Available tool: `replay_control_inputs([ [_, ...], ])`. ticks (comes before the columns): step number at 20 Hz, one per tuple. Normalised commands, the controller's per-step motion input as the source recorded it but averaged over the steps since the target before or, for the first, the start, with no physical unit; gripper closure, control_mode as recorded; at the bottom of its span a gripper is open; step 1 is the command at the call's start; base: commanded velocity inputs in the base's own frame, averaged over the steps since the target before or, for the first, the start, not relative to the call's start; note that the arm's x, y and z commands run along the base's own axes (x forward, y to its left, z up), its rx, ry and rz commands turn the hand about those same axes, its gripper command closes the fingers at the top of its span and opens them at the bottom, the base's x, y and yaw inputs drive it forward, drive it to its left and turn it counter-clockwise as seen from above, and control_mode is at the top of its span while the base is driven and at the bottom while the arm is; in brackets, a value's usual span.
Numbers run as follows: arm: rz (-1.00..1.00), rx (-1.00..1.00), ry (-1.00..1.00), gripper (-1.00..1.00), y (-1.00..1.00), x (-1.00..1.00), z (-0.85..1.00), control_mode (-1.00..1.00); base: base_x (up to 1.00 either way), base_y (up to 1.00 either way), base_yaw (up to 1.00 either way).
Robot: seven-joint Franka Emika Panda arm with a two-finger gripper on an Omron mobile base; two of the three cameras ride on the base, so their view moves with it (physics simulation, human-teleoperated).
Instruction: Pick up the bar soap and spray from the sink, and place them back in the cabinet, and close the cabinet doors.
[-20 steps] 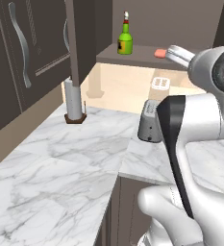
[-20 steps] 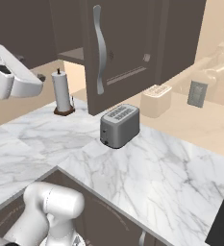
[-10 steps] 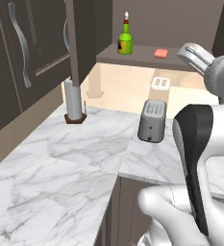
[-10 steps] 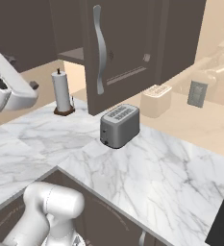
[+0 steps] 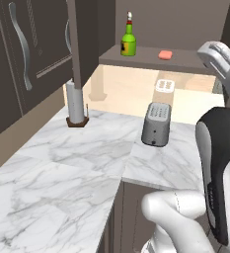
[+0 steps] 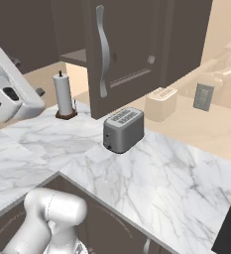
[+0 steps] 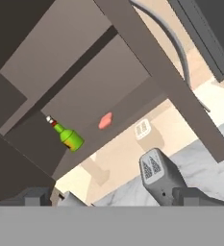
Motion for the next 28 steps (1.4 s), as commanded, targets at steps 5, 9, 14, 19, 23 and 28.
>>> replay_control_inputs([
  [5, 0.02, 0.11, 0.0, -1.0, -0.3, 0.0, 0.0, -1.0, 0.0, 0.0, 0.0],
  [9, 0.02, 0.11, 0.0, -1.0, -0.36, 0.0, 0.0, -1.0, 0.0, 0.0, 0.0],
  [14, 0.02, 0.11, 0.0, -1.0, -0.35, 0.0, 0.01, -1.0, 0.0, 0.0, 0.0],
  [19, 0.02, 0.11, 0.0, -1.0, -0.35, 0.0, 0.03, -1.0, 0.0, 0.0, 0.0],
  [23, 0.01, 0.1, 0.0, -1.0, -0.27, 0.0, 0.11, -1.0, 0.0, 0.0, 0.0],
  [28, 0.0, 0.09, 0.0, -1.0, -0.24, 0.0, 0.07, -1.0, 0.0, 0.0, 0.0],
])
